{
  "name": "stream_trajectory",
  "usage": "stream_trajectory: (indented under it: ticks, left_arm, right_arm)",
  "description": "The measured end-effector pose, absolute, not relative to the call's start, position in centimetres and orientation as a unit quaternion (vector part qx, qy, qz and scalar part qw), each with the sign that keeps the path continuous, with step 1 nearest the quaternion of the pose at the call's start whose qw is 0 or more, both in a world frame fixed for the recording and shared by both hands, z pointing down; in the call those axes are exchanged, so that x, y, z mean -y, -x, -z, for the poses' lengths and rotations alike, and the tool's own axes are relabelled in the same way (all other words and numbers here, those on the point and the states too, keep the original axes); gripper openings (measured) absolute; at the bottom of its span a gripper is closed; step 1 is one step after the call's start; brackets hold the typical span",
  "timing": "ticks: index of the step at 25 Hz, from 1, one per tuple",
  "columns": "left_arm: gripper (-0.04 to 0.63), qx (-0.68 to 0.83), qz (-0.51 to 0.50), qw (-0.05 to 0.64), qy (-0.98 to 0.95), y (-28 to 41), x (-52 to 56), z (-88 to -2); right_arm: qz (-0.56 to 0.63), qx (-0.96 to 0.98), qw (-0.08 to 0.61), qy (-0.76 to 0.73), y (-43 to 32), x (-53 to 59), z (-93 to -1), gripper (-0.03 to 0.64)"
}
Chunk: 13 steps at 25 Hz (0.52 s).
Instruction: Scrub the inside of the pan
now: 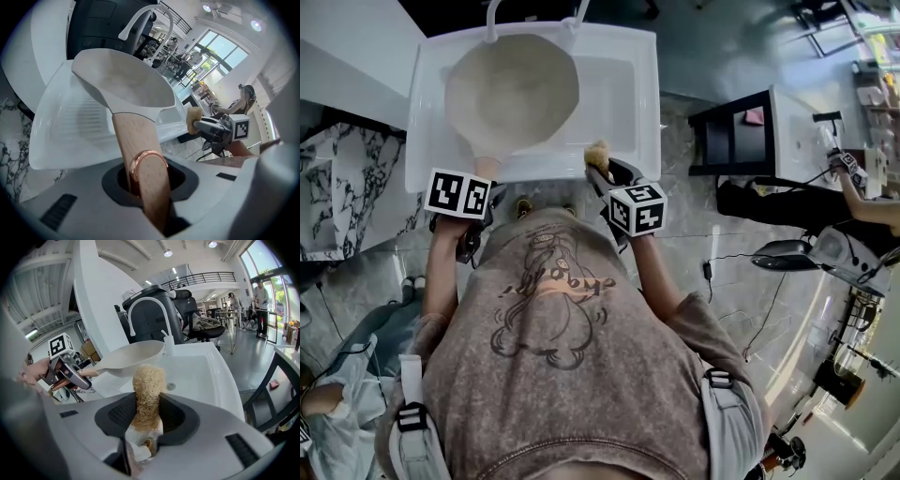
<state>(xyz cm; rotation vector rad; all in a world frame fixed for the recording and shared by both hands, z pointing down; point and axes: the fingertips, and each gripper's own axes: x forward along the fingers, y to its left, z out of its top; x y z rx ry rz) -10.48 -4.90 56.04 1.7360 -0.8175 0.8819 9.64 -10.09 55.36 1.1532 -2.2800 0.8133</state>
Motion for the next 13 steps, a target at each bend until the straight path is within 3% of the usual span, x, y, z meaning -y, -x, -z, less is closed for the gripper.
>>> stream_trajectory:
  ticks: [13]
  left_arm:
    - [0.083,0.338,-0.36,0.499,-0.713,10.42,4.68,-56.04]
  right_arm:
    - [-0.295,0.828,0.23,-0.418,-9.74,10.06,-55.49,0.155]
